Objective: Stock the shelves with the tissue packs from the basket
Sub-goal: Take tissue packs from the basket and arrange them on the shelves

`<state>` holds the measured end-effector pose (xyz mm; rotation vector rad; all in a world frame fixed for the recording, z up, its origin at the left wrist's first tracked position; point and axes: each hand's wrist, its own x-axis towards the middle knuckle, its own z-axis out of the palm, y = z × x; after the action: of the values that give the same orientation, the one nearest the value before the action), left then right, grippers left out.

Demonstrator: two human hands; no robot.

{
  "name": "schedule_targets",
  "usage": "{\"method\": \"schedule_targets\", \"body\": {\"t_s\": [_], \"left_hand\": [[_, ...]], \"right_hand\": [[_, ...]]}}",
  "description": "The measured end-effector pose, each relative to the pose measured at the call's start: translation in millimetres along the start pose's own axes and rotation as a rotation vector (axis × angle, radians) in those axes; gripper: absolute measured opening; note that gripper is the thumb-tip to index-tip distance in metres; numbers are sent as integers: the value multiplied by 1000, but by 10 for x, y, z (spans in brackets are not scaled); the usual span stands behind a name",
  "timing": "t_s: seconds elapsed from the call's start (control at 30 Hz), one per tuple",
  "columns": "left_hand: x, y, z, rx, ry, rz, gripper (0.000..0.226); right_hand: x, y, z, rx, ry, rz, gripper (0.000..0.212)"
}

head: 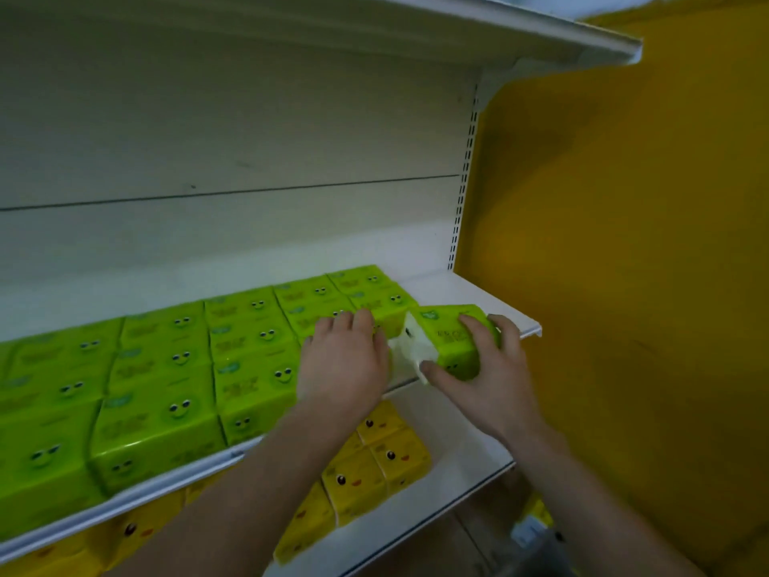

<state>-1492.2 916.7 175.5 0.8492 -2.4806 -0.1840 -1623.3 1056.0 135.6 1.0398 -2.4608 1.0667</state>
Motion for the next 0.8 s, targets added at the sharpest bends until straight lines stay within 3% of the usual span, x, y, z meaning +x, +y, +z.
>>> {"method": "schedule_targets", "body": {"t_s": [0.07,0.17,0.4,0.5,0.57,0.7,0.8], "left_hand": [[70,-231,109,208,-170,28,39],[93,-458,249,257,-329,68,42],[140,-594,340,310,-302,129,52],[150,-555,312,244,-267,75,51],[142,-501,266,213,-152,94,51],[-83,-135,328,3,54,290,42],[-566,288,535,-225,-107,379,26]], "right_hand": [[257,44,251,23,-38,25,86],[510,89,626,71,-119,19,76],[547,259,930,179,-217,-110,43],[568,289,789,59,-306,-212,47],[561,326,634,-1,-322,-240,50],[336,443,215,111,-100,-173,44],[-196,700,-89,91,-27,-118,36]]}}
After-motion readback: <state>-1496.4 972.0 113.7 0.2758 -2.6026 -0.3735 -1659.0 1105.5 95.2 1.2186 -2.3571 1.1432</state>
